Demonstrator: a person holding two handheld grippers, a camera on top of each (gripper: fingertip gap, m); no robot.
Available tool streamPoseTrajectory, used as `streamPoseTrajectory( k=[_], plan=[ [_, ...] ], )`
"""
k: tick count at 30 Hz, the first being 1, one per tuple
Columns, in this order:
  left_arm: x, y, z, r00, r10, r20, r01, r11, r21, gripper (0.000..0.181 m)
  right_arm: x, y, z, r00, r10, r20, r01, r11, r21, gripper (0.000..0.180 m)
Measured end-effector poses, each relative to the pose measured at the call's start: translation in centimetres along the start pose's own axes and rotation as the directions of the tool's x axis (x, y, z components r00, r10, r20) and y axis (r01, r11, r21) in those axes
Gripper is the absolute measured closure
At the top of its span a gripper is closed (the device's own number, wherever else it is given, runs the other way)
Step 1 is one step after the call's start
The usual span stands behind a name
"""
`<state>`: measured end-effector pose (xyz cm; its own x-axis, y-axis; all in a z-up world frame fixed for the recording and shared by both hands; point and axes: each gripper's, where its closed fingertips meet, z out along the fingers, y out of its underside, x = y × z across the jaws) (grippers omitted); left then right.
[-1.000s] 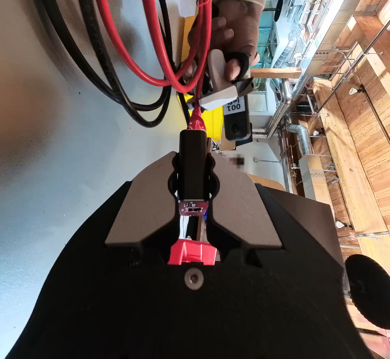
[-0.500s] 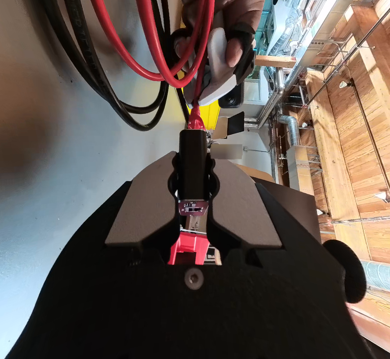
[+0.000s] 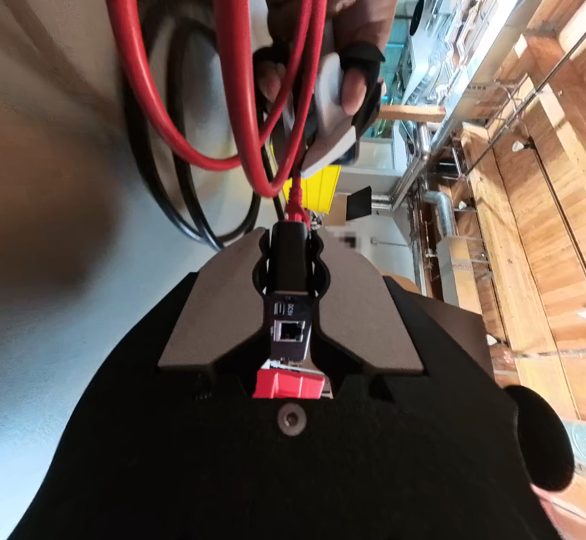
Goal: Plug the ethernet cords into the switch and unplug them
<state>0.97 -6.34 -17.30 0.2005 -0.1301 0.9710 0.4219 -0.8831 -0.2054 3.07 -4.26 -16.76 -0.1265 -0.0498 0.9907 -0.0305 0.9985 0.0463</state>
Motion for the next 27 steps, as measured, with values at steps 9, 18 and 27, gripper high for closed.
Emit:
streamPoseTrajectory(
  k=[9,18,27],
  plan=[
    [0.3,0.7,0.3,0.988,0.145,0.052,-0.134,0.974,-0.18,0.176,0.6,1.0,0.0,0.998,0.061,-0.014,-0.061,0.997,-0.036,0.155],
    [-0.4,0.3,-0.5,0.975,0.195,0.108,-0.184,0.977,-0.107,0.175,-1.1,6.8,0.5,0.974,0.213,0.078,-0.173,0.918,-0.356,0.18],
    [-0.3,-1.3,-2.4,0.913,0.339,0.228,-0.313,0.939,-0.143,0.174,-3.1,6.6,0.1,0.714,0.656,0.246,-0.523,0.733,-0.435,0.136]
  ],
)
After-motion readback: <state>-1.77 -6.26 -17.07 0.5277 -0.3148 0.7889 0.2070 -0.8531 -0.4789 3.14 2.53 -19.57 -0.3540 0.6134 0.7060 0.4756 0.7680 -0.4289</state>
